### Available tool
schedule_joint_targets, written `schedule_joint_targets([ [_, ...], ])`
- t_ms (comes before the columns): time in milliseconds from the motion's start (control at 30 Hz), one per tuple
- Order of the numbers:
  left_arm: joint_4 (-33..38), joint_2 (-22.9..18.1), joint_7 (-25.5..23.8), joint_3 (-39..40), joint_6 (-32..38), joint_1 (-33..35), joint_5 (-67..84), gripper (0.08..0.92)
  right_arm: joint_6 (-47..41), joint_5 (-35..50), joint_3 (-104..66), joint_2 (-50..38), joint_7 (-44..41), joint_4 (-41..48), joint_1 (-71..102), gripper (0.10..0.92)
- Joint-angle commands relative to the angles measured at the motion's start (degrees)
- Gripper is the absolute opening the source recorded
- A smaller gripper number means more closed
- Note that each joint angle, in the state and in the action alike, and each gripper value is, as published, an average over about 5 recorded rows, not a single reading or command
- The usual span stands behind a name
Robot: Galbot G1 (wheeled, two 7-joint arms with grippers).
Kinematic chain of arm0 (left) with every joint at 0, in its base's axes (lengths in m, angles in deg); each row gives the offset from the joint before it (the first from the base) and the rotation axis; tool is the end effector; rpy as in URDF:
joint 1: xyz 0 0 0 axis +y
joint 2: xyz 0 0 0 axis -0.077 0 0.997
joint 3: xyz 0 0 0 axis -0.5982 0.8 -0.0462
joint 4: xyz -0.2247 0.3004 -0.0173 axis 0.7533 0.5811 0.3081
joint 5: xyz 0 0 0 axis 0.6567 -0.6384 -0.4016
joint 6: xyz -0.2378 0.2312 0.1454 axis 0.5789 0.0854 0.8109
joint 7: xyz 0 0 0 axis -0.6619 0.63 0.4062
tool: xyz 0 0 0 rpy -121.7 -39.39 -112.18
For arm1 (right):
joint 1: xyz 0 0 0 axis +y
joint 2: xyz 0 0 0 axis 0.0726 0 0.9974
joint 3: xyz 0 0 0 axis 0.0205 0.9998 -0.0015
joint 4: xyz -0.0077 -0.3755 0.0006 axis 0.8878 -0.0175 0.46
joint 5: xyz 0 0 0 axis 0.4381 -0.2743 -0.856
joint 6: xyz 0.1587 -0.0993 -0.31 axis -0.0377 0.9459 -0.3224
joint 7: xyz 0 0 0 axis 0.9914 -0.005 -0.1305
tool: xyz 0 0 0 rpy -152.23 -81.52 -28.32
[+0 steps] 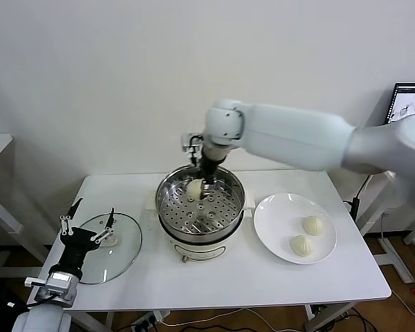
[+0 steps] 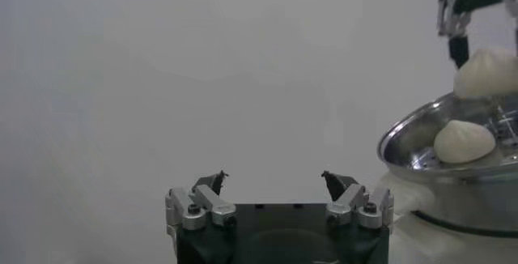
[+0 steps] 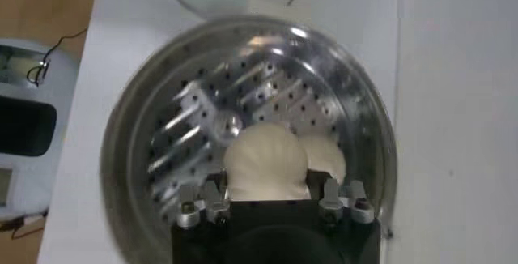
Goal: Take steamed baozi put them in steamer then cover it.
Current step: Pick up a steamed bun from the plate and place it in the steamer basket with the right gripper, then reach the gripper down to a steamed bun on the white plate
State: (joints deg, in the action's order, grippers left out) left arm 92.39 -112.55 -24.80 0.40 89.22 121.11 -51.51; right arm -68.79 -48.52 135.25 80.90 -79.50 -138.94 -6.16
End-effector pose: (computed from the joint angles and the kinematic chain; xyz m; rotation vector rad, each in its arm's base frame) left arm 0.1956 0.1215 -0.2874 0.0575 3.0030 0.7562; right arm 0.5833 0.2167 -0.0570 1.4401 -1.3920 1.3842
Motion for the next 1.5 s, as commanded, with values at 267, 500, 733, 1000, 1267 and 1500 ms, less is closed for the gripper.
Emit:
schedule_joint_targets([
  [267,0.08,-0.02,-0.04,-0.27,0.27,0.47,0.08,0.823,-0.58,-4.46,-1.49,7.03,0.42,7.36,5.58,0.67],
  [500,-0.14,-0.04,-0.1,-0.32,0.47,0.6,0.03,0.823,-0.21,-4.35,-1.78,7.29,0.81,7.7,5.93,0.735],
  [733,0.22,-0.14,-0.11,-0.74,0.49,0.95,0.06,0.823,0.26,-3.39,-2.93,3.42,-0.23,4.12,3.27,0.821],
  [1000,1.52,-0.28,-0.01,-0.71,0.3,1.54,0.03,0.823,1.64,0.32,-1.86,-14.84,-6.19,-8.26,-8.61,0.823],
  [1267,2.17,-0.2,0.11,-0.22,-0.12,1.63,-0.11,0.823,6.0,-3.51,3.9,-36.29,-11.85,-18.69,-15.73,0.823],
  [1500,2.74,-0.36,0.16,0.32,-0.23,1.92,-0.21,0.823,10.35,-14.95,5.09,-48.31,-13.87,-21.98,-8.97,0.823],
])
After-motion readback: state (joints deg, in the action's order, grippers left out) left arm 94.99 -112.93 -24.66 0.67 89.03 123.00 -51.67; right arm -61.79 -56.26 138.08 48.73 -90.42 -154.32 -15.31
